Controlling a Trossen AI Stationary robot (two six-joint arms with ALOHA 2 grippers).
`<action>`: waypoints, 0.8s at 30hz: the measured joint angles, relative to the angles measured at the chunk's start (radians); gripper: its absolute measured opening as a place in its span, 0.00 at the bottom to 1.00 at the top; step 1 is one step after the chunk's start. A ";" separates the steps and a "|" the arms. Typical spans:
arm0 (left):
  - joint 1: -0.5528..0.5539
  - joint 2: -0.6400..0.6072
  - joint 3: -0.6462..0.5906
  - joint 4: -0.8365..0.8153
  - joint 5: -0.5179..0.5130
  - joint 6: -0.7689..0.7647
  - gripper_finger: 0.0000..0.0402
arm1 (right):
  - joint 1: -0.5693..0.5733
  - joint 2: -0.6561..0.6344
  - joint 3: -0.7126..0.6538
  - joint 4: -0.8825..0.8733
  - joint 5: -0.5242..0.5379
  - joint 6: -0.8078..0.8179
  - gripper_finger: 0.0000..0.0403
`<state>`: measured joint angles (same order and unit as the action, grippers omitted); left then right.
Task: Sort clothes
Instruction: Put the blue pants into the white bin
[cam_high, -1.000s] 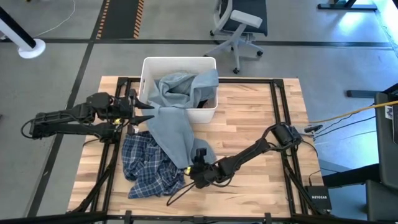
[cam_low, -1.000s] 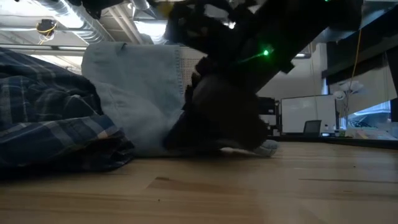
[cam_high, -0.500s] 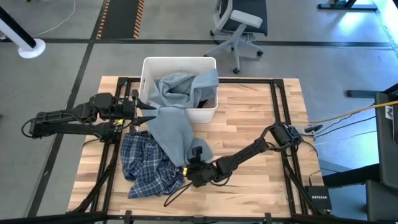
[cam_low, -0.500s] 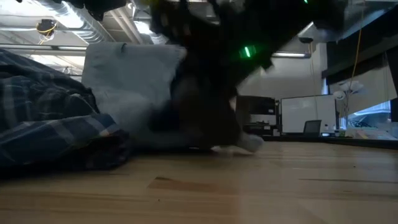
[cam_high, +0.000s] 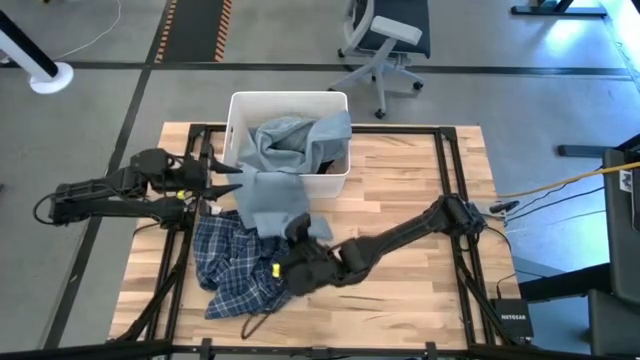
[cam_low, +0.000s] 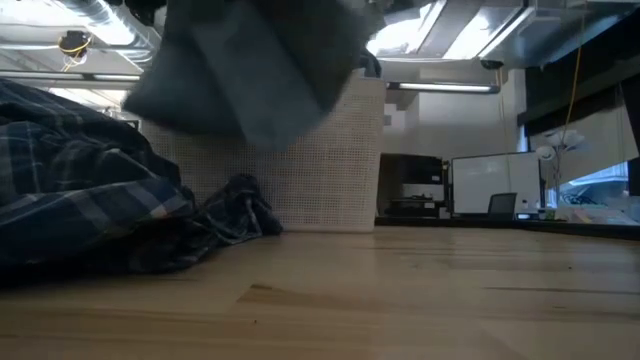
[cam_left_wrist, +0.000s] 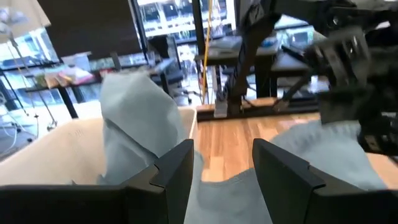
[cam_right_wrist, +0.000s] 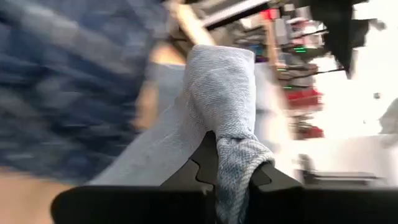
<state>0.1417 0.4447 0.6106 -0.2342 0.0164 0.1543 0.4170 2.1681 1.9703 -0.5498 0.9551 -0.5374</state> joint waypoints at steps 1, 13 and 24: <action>0.000 -0.009 0.000 0.002 -0.001 -0.008 0.40 | -0.008 0.000 0.050 -0.021 0.026 -0.044 0.05; 0.002 -0.064 0.000 0.007 -0.002 -0.041 0.40 | -0.257 -0.053 0.359 0.292 0.048 -0.727 0.08; 0.003 -0.064 0.000 -0.012 -0.012 -0.016 0.40 | -0.576 -0.056 0.382 0.153 -0.187 -0.410 0.09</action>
<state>0.1448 0.3805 0.6106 -0.2466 0.0040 0.1379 -0.1586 2.1123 2.3524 -0.3968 0.7684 -0.9474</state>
